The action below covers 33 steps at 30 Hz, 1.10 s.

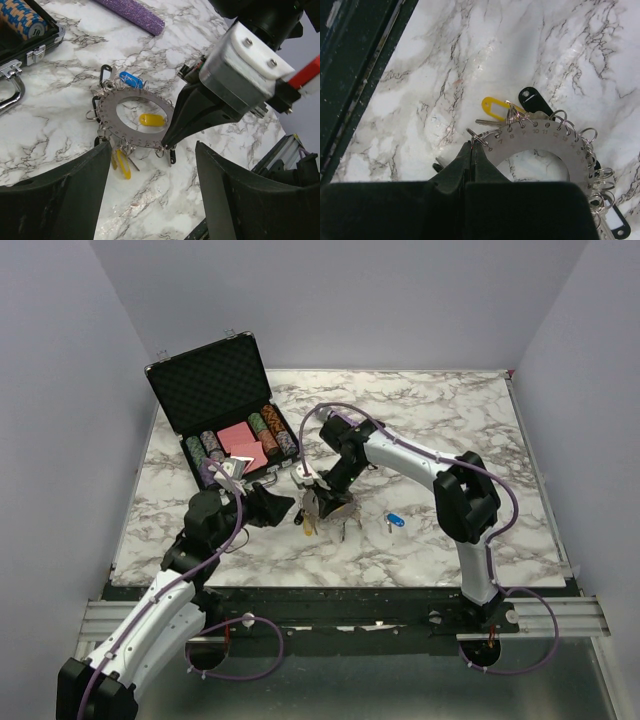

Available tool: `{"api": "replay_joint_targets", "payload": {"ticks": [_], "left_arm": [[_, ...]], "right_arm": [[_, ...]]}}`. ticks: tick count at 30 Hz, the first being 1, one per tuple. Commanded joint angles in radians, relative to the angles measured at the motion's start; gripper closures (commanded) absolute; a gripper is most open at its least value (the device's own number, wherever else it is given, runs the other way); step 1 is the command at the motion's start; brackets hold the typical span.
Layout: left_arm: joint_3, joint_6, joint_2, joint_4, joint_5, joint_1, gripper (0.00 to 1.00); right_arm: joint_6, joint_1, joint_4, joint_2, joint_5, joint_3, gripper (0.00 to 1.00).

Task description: Put the keys on the keyring

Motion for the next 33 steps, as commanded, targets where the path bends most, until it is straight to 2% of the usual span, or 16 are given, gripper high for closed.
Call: {"api": "replay_joint_targets", "payload": {"ticks": [1,3,6,12,17,23,27,33], "left_arm": [[-0.025,-0.021,-0.003,0.086,0.1,-0.008,0.25],[-0.033,-0.027,0.016,0.132,0.149,-0.013,0.28],[-0.036,-0.036,0.048,0.192,0.202,-0.025,0.33],[-0.039,-0.038,0.068,0.218,0.222,-0.059,0.34],[-0.018,-0.031,0.059,0.191,0.211,-0.082,0.34],[0.051,0.022,0.039,0.094,0.138,-0.102,0.34],[0.09,0.044,0.072,0.039,0.076,-0.11,0.39],[0.07,0.06,0.077,0.122,0.113,-0.111,0.4]], "right_arm": [[0.255,0.004,0.037,-0.044,-0.05,0.06,1.0],[0.378,0.003,0.072,-0.05,-0.05,0.068,1.0],[0.453,-0.004,0.066,-0.048,-0.067,0.085,1.0],[0.582,-0.027,-0.014,-0.027,-0.11,0.163,1.0],[0.732,-0.037,0.112,-0.105,-0.079,0.149,1.0],[0.748,-0.039,0.117,-0.146,-0.163,0.163,1.0],[0.733,-0.037,0.118,-0.162,-0.191,0.14,1.0],[0.632,-0.037,0.066,-0.191,-0.226,0.123,1.0]]}}
